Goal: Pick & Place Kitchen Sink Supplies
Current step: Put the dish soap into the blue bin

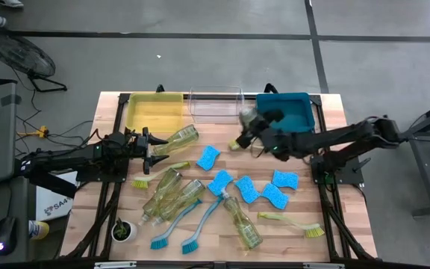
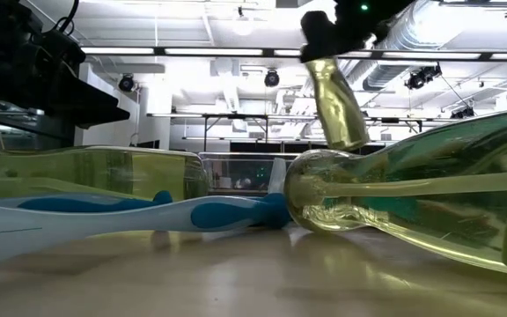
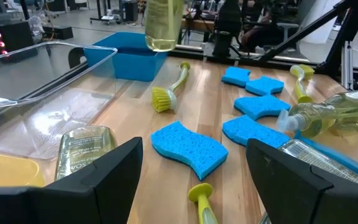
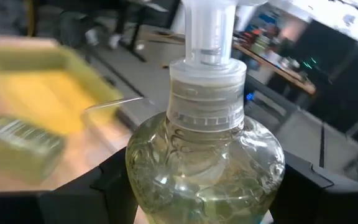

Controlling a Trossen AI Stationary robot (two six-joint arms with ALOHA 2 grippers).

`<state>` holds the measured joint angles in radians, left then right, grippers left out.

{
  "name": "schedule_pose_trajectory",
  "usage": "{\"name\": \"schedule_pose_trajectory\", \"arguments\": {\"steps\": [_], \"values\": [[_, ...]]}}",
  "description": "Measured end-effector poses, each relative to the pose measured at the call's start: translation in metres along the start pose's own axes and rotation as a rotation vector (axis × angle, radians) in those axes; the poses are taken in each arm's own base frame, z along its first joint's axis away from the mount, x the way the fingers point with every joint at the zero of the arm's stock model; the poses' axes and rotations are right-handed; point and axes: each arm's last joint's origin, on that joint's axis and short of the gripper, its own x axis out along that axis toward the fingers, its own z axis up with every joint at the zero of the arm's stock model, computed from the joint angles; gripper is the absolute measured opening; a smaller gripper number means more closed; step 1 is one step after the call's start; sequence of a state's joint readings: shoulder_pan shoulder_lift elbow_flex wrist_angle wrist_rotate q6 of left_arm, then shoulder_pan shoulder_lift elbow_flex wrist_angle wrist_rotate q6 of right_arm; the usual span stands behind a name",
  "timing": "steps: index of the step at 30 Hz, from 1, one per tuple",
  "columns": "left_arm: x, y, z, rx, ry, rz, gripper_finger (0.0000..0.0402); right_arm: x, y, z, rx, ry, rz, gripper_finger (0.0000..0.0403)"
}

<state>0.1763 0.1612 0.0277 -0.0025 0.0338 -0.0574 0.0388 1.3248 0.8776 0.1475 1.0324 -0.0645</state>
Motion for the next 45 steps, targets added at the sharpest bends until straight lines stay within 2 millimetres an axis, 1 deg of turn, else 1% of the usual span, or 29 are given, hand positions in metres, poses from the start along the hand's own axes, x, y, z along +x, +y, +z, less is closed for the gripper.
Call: {"name": "schedule_pose_trajectory", "arguments": {"steps": [9,14,19,25,29,32,37,40,45], "values": [[0.0,0.0,0.0,0.0,0.0,0.0,0.028,0.0,-0.065,-0.04,0.212,-0.058,-0.202,0.0263],[0.0,0.0,0.0,0.0,0.0,0.0,0.028,0.002,-0.092,-0.059,0.249,-0.054,-0.356,0.0263],[0.0,0.0,0.0,0.0,0.0,0.0,0.028,0.01,-0.115,-0.072,0.268,-0.033,-0.465,0.0263],[0.0,0.0,0.0,0.0,0.0,0.0,0.028,0.024,-0.135,-0.084,0.323,-0.013,-0.516,0.0263],[0.0,0.0,0.0,0.0,0.0,0.0,0.028,0.032,-0.149,-0.092,0.346,0.022,-0.596,0.0263],[0.0,0.0,0.0,0.0,0.0,0.0,0.028,0.039,-0.157,-0.1,0.38,0.05,-0.621,0.0263],[0.0,0.0,0.0,0.0,0.0,0.0,0.028,0.049,-0.164,-0.11,0.435,0.064,-0.67,0.0263],[0.0,0.0,0.0,0.0,0.0,0.0,0.028,0.055,-0.168,-0.116,0.433,0.084,-0.725,0.0264],[0.0,0.0,0.0,0.0,0.0,0.0,0.028,0.069,-0.168,-0.13,0.429,0.12,-0.791,0.0264]]}}
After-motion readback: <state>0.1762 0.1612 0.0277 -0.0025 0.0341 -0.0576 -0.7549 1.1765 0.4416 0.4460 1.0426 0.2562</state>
